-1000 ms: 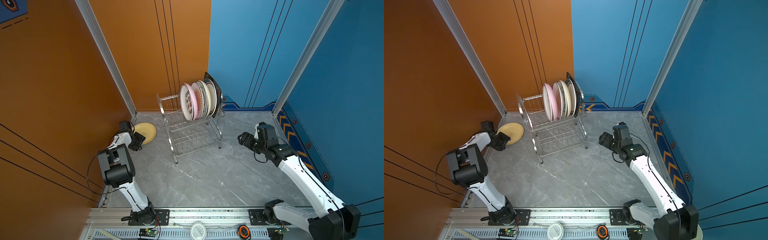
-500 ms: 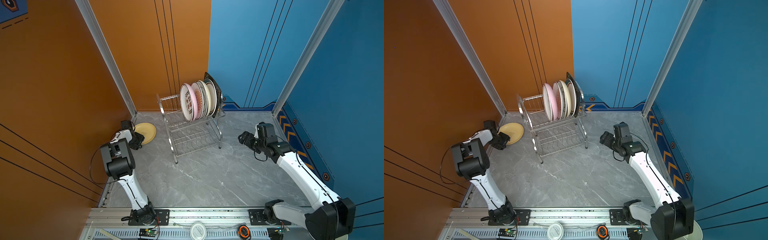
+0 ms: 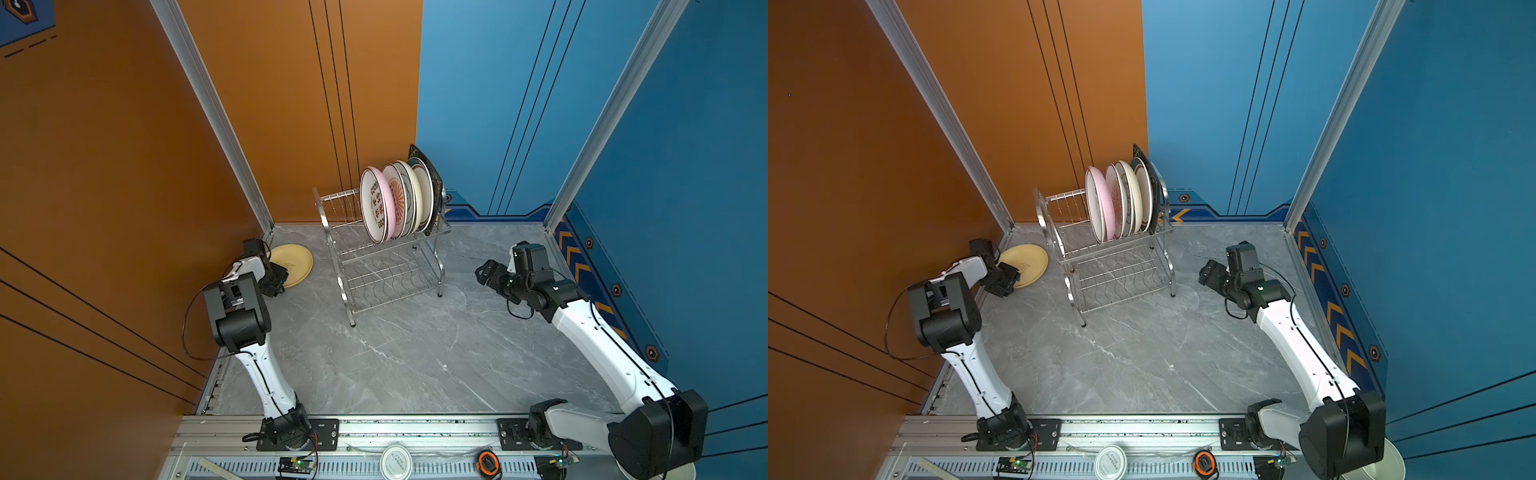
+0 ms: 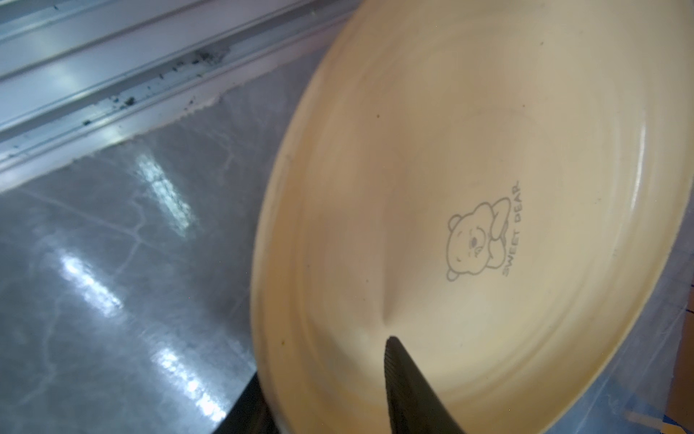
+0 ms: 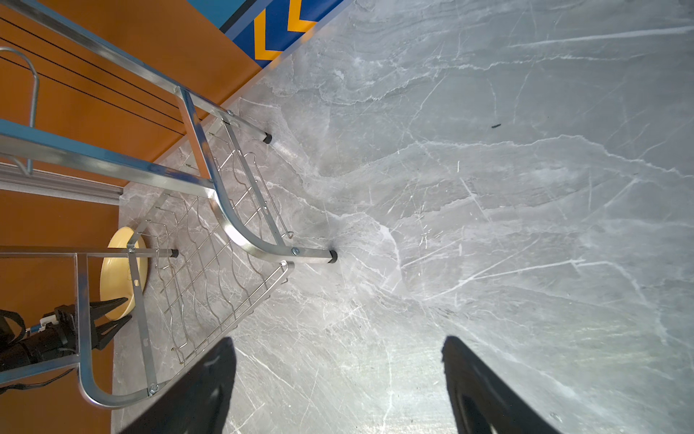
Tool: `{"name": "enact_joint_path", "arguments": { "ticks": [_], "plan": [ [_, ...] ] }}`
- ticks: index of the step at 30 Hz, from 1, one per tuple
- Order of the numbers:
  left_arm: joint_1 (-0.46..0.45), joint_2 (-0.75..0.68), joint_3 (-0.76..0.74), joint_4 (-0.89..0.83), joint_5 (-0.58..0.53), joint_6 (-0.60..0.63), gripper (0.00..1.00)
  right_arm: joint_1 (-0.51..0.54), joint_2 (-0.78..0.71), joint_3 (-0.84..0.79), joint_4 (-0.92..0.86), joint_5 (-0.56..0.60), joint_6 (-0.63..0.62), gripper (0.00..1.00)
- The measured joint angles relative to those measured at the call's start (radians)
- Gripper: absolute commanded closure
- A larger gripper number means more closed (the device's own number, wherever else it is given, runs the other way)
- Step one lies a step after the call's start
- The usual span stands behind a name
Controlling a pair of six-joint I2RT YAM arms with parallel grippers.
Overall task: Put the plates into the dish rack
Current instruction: 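Lower the left gripper to the yellow bear-print plate's edge, then grip the yellow plate's rim with the left gripper and tilt it up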
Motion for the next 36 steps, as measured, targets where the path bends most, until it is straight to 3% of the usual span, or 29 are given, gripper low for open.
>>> {"name": "enact_joint_path", "arguments": {
  "ticks": [15, 25, 36],
  "plan": [
    [0.011, 0.008, 0.01, 0.06, 0.002, -0.036, 1.0, 0.009, 0.0, 0.008, 0.006, 0.003, 0.003, 0.13],
    [0.035, -0.097, -0.093, 0.051, 0.005, -0.006, 1.0, 0.027, 0.0, 0.01, 0.006, 0.003, 0.004, 0.13],
    [0.095, -0.48, -0.371, -0.025, 0.048, 0.096, 1.0, 0.077, 0.0, 0.01, 0.007, -0.029, 0.007, 0.12]
  ]
}}
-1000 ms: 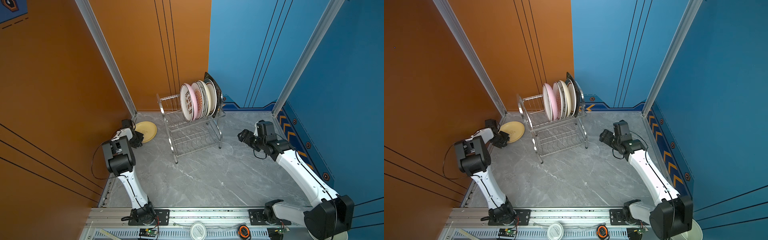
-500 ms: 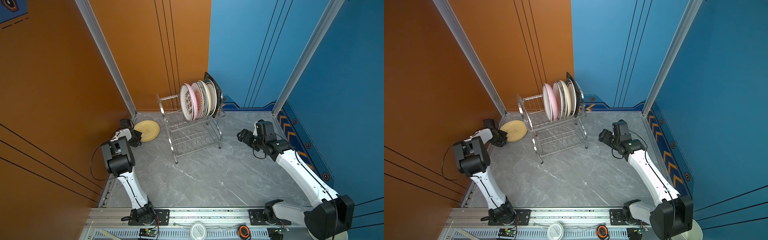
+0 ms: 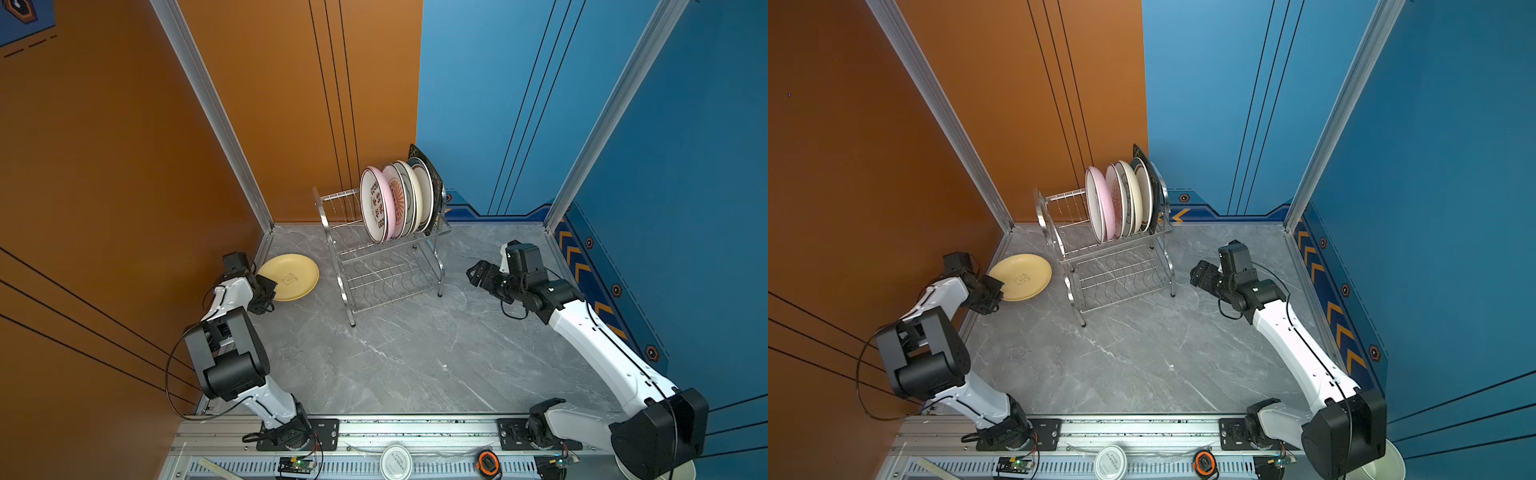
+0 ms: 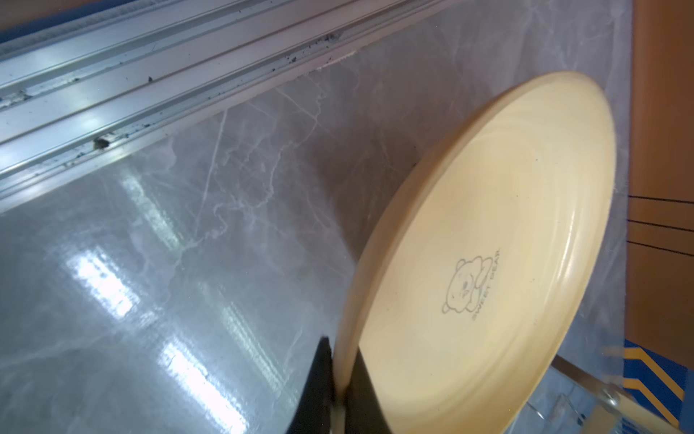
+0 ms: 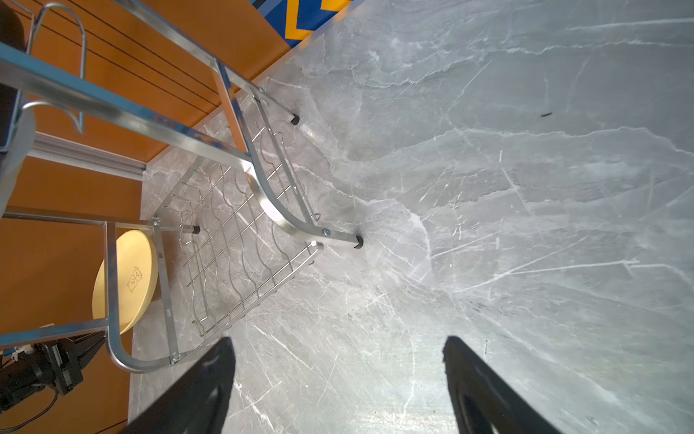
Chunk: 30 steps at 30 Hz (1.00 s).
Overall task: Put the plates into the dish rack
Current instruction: 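Grip the yellow plate's rim with the left gripper and tilt it up, then lift the yellow plate upright with the left gripper while the right gripper reaches toward it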
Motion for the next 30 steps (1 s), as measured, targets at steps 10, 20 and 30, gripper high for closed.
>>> {"name": "enact_joint_path", "arguments": {
  "ticks": [10, 20, 30],
  "plan": [
    [0.068, -0.399, -0.211, -0.085, 0.06, 0.018, 1.0, 0.05, 0.0, 0.0, 0.0, -0.083, -0.006, 0.1],
    [0.043, -0.612, -0.28, -0.166, 0.111, -0.002, 1.0, 0.098, 0.031, 0.04, -0.019, -0.171, -0.047, 0.06],
    [-0.042, -0.778, -0.28, -0.291, 0.093, -0.005, 1.0, 0.156, 0.044, 0.076, -0.035, -0.243, -0.087, 0.04]
  ]
}}
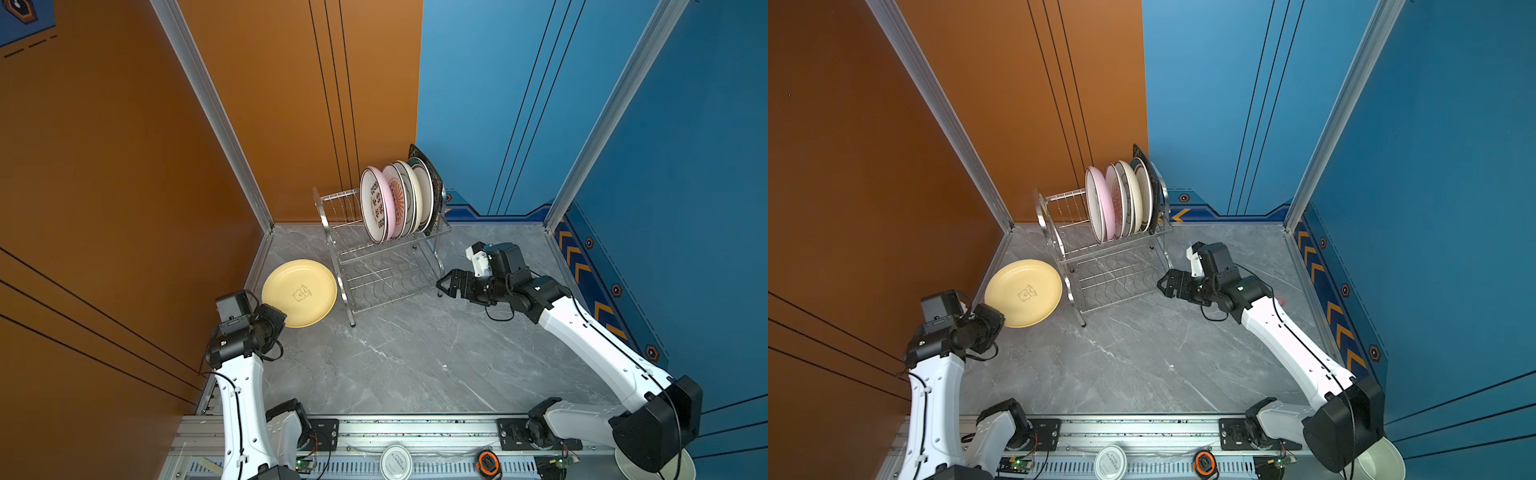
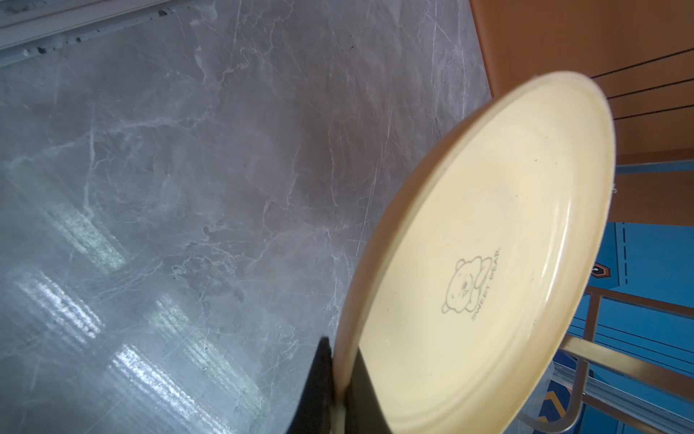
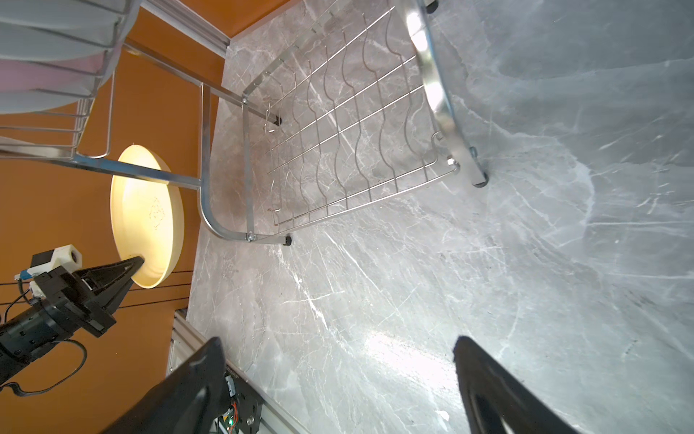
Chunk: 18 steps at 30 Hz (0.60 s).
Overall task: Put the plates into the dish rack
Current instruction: 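Lift the yellow plate upright with the left gripper while the right gripper reaches toward it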
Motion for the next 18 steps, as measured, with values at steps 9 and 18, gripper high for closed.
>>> {"name": "enact_joint_path", "arguments": {
  "ticks": [9, 18],
  "plan": [
    [-0.011, -0.227, 0.002, -0.177, 0.007, -0.003, 1.0, 0.072, 0.011, 0.021, 0.006, -0.073, -0.009, 0.03],
    [-0.016, -0.354, 0.043, -0.352, 0.093, 0.026, 1.0, 0.164, 0.049, 0.036, 0.071, -0.152, -0.016, 0.02]
  ]
}}
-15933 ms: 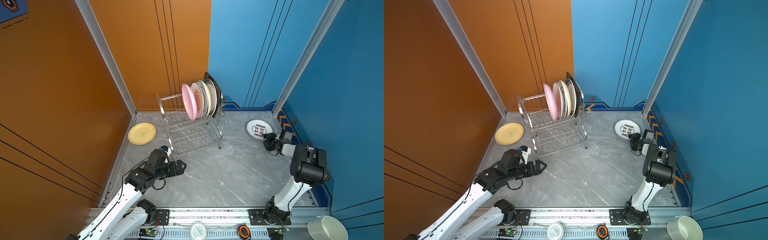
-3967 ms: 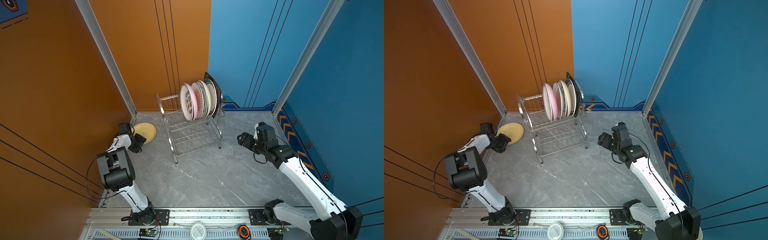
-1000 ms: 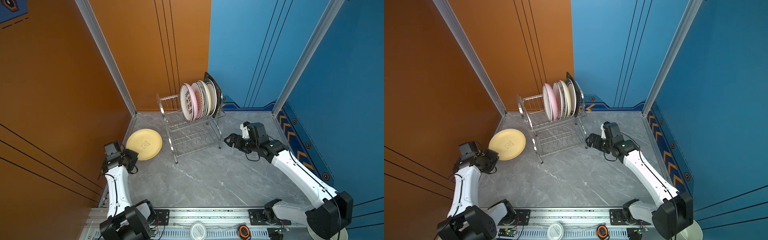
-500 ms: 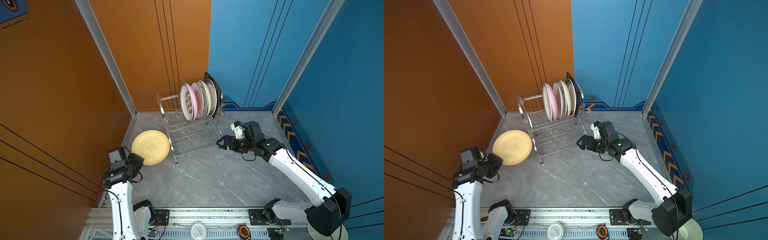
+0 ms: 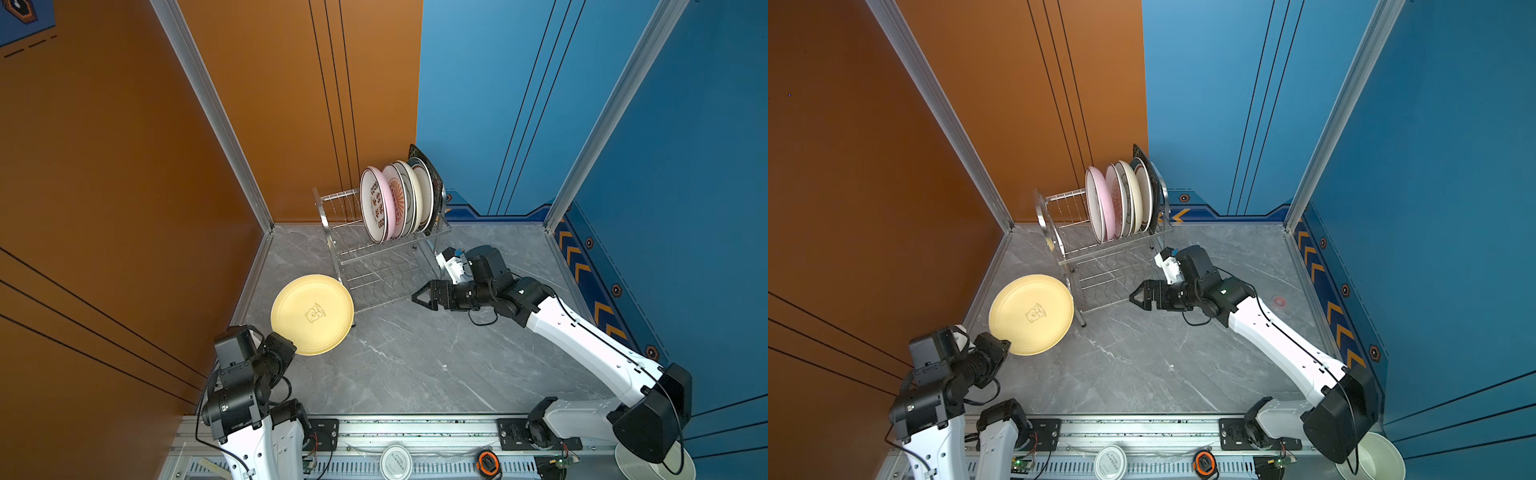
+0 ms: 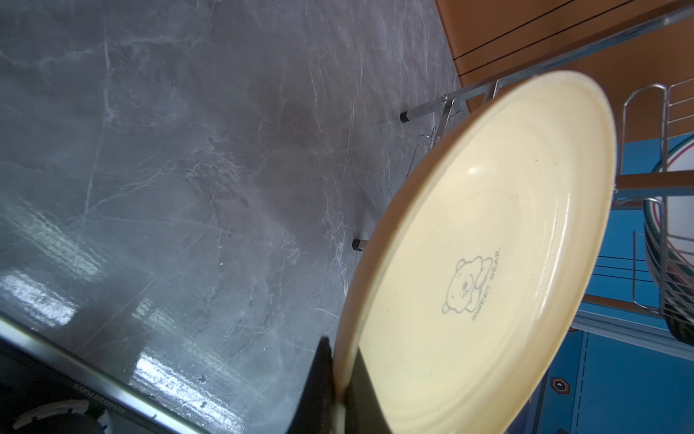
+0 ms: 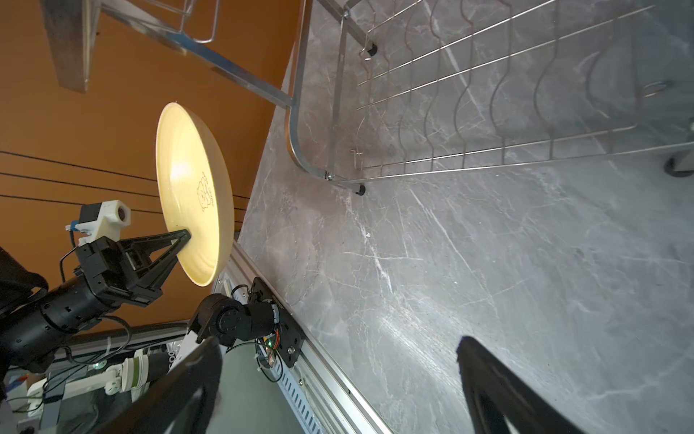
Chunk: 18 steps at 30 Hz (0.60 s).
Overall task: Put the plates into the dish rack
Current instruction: 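Lift the yellow plate upright with the left gripper while the right gripper reaches toward it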
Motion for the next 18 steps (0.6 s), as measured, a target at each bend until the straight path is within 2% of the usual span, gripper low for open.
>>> {"name": "enact_joint_path", "arguments": {
  "ticks": [12, 18],
  "plan": [
    [-0.065, -0.113, -0.007, -0.077, 0.2, 0.004, 1.0, 0.142, 0.048, 0.0, 0.22, -0.084, 0.108, 0.01],
    [-0.073, -0.123, -0.012, -0.09, 0.274, 0.004, 1.0, 0.203, 0.094, 0.003, 0.261, -0.095, 0.13, 0.02]
  ]
}}
